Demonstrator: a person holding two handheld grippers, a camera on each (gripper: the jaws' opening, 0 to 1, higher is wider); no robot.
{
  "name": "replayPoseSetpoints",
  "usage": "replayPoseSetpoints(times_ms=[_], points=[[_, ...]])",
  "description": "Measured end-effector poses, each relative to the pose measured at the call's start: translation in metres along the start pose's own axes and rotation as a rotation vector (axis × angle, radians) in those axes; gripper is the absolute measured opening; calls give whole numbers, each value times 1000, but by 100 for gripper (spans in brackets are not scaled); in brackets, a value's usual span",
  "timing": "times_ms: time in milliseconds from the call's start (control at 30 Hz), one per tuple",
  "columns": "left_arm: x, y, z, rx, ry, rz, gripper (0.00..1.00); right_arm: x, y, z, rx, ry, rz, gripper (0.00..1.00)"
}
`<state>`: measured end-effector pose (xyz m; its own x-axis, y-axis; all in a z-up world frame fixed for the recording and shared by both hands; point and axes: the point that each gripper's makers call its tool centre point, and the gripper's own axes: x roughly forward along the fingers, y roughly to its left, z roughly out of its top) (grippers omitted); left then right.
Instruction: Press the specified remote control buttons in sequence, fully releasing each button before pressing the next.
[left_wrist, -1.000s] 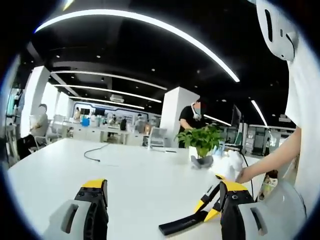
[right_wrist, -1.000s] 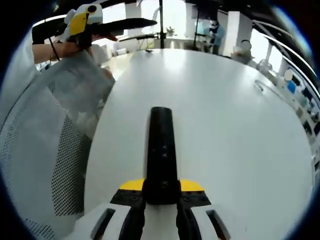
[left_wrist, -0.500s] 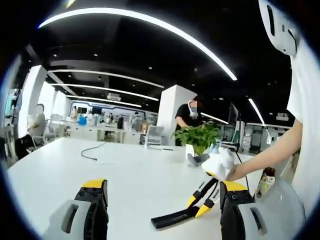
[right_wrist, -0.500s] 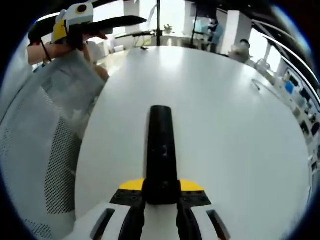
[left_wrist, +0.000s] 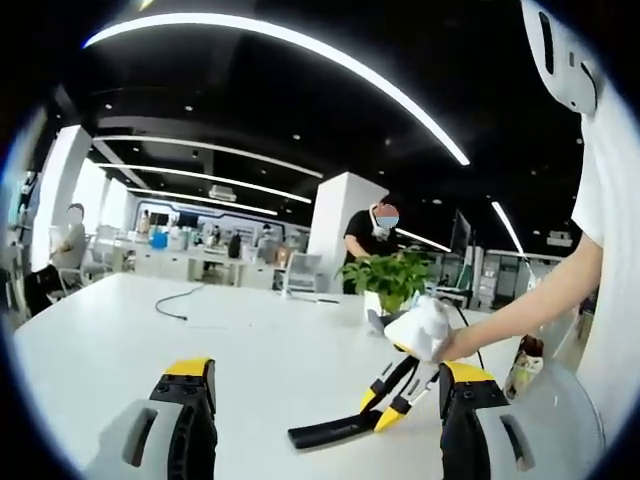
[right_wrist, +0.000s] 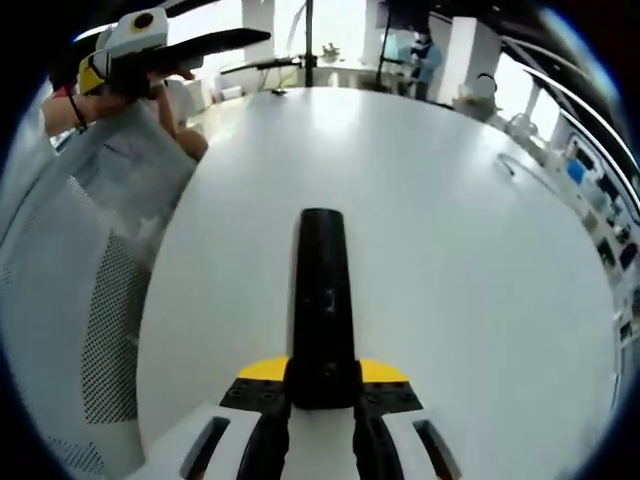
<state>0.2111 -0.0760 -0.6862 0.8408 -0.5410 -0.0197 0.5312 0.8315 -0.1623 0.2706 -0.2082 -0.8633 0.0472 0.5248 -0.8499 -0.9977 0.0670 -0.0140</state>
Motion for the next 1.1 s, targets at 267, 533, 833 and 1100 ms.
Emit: replayPoseSetpoints(times_ms=[267,533,833,1100], points=[[1,0,-1,-9,7,-4,96,1,-8,0,-12,22,17,20],[2,-1,-3,1,16,-7,97,1,-10,-1,-11,43,20,20],[3,-7,-9,14,43,-29,97,2,-17,0,2,55,20,20],[5,-10,-19,19,89,-38,97,4,-30,1,1,82,27,20]])
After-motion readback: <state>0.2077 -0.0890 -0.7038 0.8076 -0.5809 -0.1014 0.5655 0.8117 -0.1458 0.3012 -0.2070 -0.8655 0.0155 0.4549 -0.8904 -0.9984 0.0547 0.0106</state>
